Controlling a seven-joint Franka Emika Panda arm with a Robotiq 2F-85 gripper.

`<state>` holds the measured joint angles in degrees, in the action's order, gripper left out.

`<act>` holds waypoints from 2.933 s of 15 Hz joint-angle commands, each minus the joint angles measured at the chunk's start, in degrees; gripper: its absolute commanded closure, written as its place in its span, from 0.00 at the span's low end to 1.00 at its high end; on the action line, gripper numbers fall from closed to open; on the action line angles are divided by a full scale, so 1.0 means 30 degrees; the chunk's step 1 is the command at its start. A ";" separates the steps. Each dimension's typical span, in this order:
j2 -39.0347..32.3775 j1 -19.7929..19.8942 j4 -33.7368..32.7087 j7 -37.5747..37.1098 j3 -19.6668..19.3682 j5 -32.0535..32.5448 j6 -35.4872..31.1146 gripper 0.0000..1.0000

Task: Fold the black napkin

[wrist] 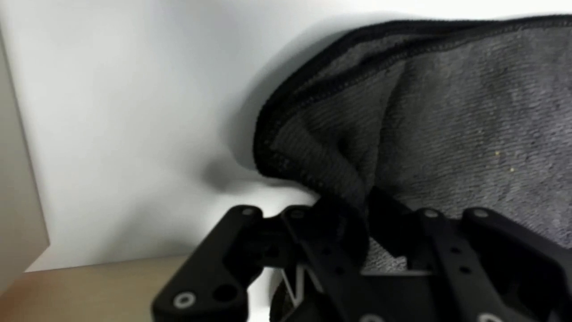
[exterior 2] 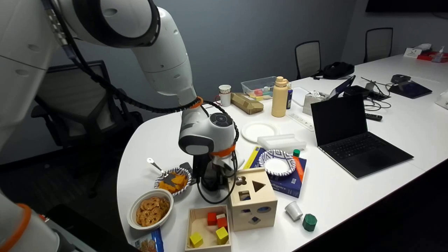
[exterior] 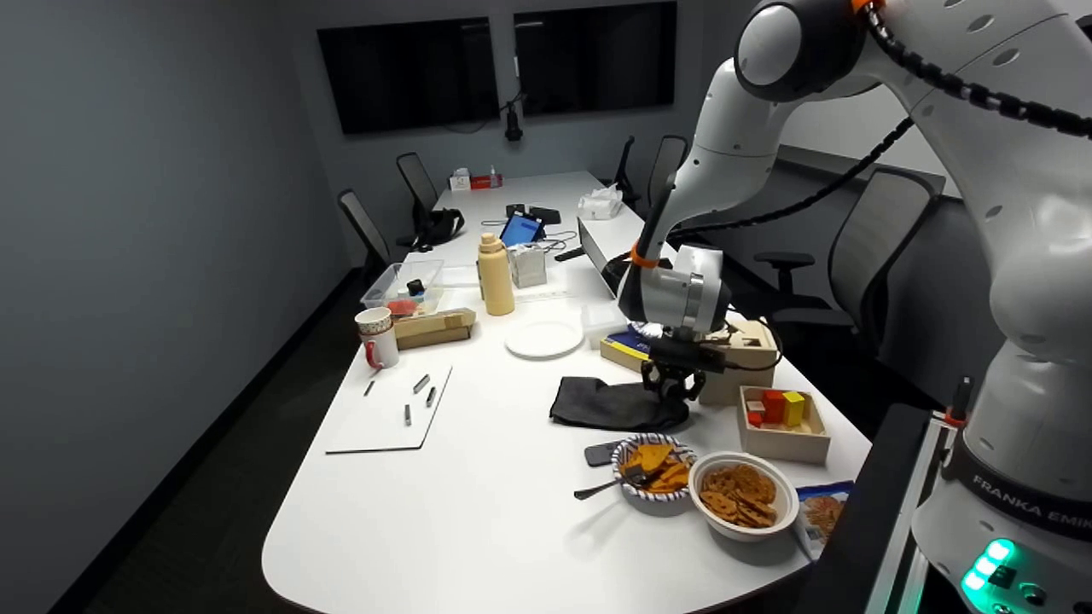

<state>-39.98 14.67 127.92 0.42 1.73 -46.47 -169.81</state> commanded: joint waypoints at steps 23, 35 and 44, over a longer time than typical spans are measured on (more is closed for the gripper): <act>0.0991 -0.8689 -0.3830 -1.2610 -0.5955 1.5899 0.7894 0.97; -0.0590 -0.7004 -0.6501 -1.0832 -0.4014 1.5573 0.8409 0.97; -0.1704 -0.6568 -0.8293 -0.9489 -0.3115 1.4946 0.9279 0.97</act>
<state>-43.07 -6.27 106.54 -30.75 -8.90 0.31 -144.75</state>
